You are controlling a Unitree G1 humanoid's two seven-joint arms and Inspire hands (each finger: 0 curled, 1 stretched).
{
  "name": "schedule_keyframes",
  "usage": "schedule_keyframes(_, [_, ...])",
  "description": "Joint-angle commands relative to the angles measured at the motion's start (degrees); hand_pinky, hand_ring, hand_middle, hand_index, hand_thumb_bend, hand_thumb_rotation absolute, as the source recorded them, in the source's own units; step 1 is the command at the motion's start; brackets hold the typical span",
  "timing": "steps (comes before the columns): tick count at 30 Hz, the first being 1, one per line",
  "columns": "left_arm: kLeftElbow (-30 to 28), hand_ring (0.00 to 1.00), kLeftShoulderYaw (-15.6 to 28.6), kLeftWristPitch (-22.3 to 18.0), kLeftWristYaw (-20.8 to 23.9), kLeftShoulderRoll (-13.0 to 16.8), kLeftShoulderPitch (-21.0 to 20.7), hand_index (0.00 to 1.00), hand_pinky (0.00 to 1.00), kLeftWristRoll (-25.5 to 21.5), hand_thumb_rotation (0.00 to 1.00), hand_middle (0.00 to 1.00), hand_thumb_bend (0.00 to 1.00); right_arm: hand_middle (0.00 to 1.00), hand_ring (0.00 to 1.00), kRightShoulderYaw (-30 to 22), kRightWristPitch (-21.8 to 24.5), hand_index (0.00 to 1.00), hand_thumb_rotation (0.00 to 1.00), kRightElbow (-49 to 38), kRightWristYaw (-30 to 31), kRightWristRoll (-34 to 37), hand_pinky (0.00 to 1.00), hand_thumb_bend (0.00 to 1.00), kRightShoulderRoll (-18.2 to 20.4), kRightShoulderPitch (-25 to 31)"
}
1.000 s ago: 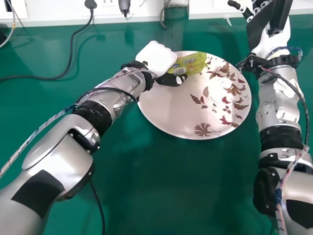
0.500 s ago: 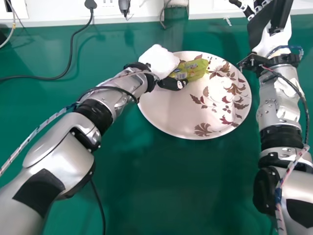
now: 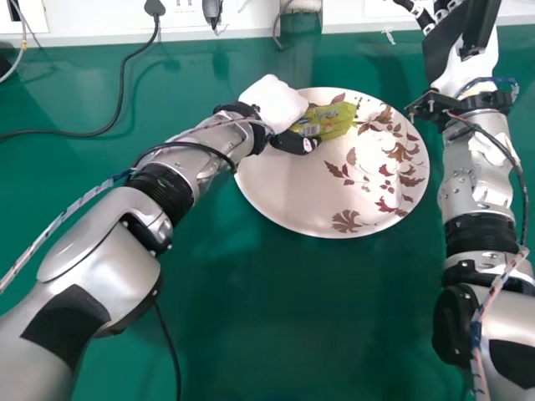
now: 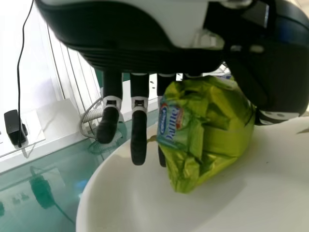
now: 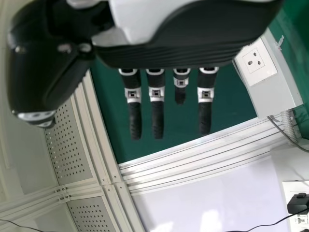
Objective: Pick up biscuit and place it in the plate
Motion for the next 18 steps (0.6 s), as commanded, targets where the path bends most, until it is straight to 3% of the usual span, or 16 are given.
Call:
schedule_keyframes(1, [0.02,0.37,-1.41,-0.87,-2.68,0.11,1.13,0.53,0.18,0.75,0.00,0.48,0.51,0.76,0.78,-0.21,0.52,0.72,0.39,-0.98,0.14,0.72,0.69,0.85,0.29,-0.13])
schedule_keyframes(4, [-0.48,0.37,-1.46,-0.62,-4.54,0.28,1.16,0.53,0.18,0.60,0.00,0.49,0.51,0.75,0.78,-0.06,0.59,0.68,0.37,-1.38,-0.44,0.31,0.70,0.84,0.26,0.03])
schedule_keyframes(5, [-0.61,0.41,-1.47,-0.59,-5.17,0.33,1.15,0.52,0.18,0.56,0.00,0.47,0.51,0.75,0.78,-0.04,0.76,0.67,0.38,-1.67,-0.78,0.24,0.70,0.84,0.32,0.12])
schedule_keyframes(7, [-0.80,0.31,-1.62,-0.40,-6.54,0.35,1.03,0.51,0.18,0.63,0.00,0.46,0.52,0.76,0.80,-0.13,1.15,0.66,0.38,-2.24,-0.74,0.59,0.72,0.84,0.48,0.30])
schedule_keyframes(9, [-1.04,0.29,-1.76,-0.14,-7.48,0.37,0.99,0.51,0.18,0.71,0.01,0.47,0.52,0.76,0.81,-0.21,1.24,0.66,0.39,-2.71,-0.30,0.89,0.73,0.88,0.58,0.51])
schedule_keyframes(12, [-1.19,0.30,-2.18,0.17,-8.54,0.38,0.88,0.49,0.19,1.01,0.15,0.52,0.51,0.78,0.83,-0.06,1.04,0.69,0.41,-3.42,-0.55,0.63,0.74,0.92,0.73,0.91])
schedule_keyframes(14, [-1.27,0.34,-2.38,0.50,-9.23,0.33,0.79,0.61,0.22,1.04,0.42,0.55,0.70,0.79,0.84,0.12,0.89,0.70,0.41,-3.55,-0.49,0.39,0.75,0.94,0.63,1.06])
schedule_keyframes(18, [-1.53,0.40,-3.10,0.56,-10.08,0.50,0.48,0.69,0.26,1.39,0.57,0.59,0.82,0.81,0.85,0.57,-0.72,0.73,0.44,-3.29,0.51,-0.15,0.76,0.96,0.47,1.34])
